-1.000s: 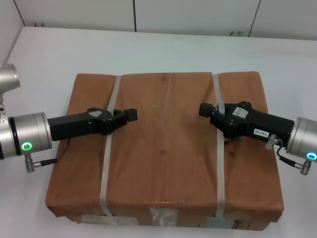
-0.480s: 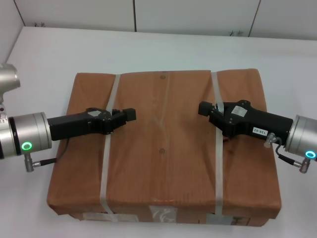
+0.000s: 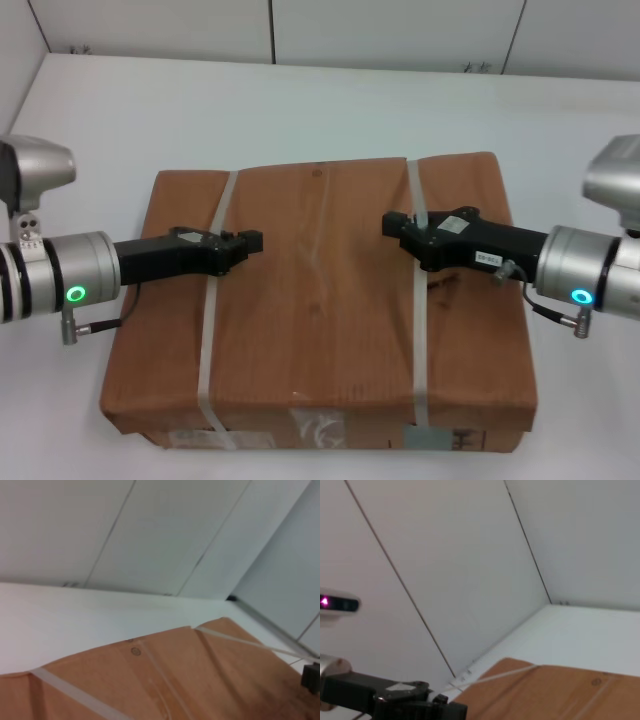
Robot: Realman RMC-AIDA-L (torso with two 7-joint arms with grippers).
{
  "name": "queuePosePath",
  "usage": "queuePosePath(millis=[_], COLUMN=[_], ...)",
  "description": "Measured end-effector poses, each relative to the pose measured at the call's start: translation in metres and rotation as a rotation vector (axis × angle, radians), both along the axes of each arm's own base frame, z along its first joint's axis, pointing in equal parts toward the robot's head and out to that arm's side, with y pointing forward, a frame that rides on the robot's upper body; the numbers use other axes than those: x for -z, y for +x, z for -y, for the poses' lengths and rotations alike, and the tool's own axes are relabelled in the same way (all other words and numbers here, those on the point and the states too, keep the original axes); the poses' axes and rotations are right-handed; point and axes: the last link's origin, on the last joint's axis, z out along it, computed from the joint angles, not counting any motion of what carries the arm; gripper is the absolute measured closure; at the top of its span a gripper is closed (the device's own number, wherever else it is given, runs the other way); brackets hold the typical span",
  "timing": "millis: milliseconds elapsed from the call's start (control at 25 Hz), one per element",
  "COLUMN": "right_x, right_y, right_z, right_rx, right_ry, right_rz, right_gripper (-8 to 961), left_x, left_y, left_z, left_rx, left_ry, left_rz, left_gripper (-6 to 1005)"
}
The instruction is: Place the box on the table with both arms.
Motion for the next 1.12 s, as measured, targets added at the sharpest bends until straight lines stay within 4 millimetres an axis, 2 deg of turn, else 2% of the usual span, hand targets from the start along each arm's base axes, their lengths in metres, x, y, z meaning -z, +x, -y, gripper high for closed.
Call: queuePosePath(millis=[400, 880, 960, 1120], right_x=[0.02, 0.022, 0.022, 0.021], right_y=[0.001, 0.01, 0.012, 0.016], right_z=[-0.009, -0.01, -0.01, -0.01], right_rx=[0.077, 0.156, 0.163, 0.182], right_ry=[-0.033, -0.044, -0.041, -0.028], right_rz=[0.118, 0.155, 0.158, 0.162], right_gripper=[928, 915, 912, 771], left_x=[0.024, 0.026, 0.026, 0.025], left_y=[-0.003, -0.01, -0.01, -0.01], left_z=[-0.01, -0.009, -0.009, -0.009], left_rx=[-0.039, -0.061, -0.06, -0.061], left_ry=[-0.003, 0.004, 0.008, 0.011], left_rz=[-0.144, -0.18, -0.18, -0.179], left_gripper=[953, 949, 911, 819])
